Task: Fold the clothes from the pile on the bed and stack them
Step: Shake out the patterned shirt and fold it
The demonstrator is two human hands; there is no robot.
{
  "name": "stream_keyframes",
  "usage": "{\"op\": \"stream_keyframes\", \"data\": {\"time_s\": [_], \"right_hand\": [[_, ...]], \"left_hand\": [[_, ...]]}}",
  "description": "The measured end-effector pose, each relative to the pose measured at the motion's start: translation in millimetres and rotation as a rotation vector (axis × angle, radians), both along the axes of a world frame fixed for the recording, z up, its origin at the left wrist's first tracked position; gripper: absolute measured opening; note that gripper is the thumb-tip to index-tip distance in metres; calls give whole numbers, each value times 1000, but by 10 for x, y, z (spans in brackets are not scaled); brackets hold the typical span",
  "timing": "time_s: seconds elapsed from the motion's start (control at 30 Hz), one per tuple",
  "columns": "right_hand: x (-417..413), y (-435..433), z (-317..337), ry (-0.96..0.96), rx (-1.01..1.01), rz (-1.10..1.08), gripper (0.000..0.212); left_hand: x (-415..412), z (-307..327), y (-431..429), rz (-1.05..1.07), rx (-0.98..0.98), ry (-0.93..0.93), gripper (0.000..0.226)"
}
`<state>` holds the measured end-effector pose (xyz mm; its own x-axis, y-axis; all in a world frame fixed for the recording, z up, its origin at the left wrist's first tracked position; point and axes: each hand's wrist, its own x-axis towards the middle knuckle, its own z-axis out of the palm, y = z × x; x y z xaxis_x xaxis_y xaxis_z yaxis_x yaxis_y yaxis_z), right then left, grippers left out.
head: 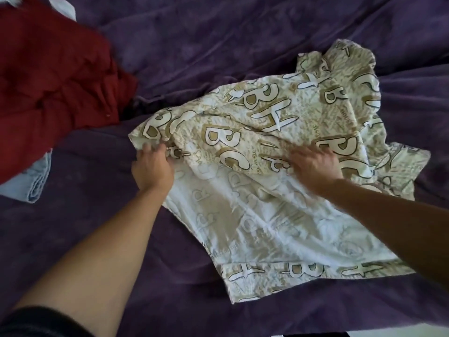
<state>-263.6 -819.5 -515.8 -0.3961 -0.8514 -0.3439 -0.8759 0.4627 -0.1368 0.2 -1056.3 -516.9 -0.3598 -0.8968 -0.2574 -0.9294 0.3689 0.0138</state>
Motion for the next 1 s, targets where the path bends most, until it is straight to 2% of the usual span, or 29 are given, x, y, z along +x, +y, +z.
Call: {"op": "stream_keyframes", "data": {"time_s": [0.03,0.1,0.2,0.27,0.33,0.43,0.47,0.53,0.6,0.67,0.77,0.87,0.93,1.0], "right_hand": [[-91,48,-10,-1,-101,-132,20],[-274,112,19,10,-166,-267,19],[-380,165,166,28,-217,-274,9],[-341,198,258,48,-247,-242,8],[-238,255,297,32,-229,-224,9],[-72,376,292,-48,-127,-268,14],[-38,429,291,-72,-93,-298,15],[3,564,309,-98,-45,-368,18],[-26,753,328,-68,-38,-449,25],[-142,995,331,-28,-16,-566,40],[-402,1399,251,-26,152,-871,70],[-496,1645,67,-184,247,-1176,97],[-424,1723,-44,-292,233,-1229,101],[-348,1811,-70,-273,253,-1163,100]], "left_hand": [[43,-3,-41,26,-25,50,18],[131,0,-117,165,-1,179,17],[254,126,-113,399,69,519,28],[398,275,25,466,135,611,33],[635,343,268,462,310,496,40],[1080,304,657,467,617,197,48],[1209,279,732,501,623,144,47],[1378,204,763,607,499,103,43],[1388,118,720,726,389,124,39],[1246,40,740,786,457,199,45],[885,44,1040,745,536,309,62],[540,-21,1465,687,519,327,74],[398,-57,1674,634,491,274,65],[439,-51,1700,558,427,216,56]]}}
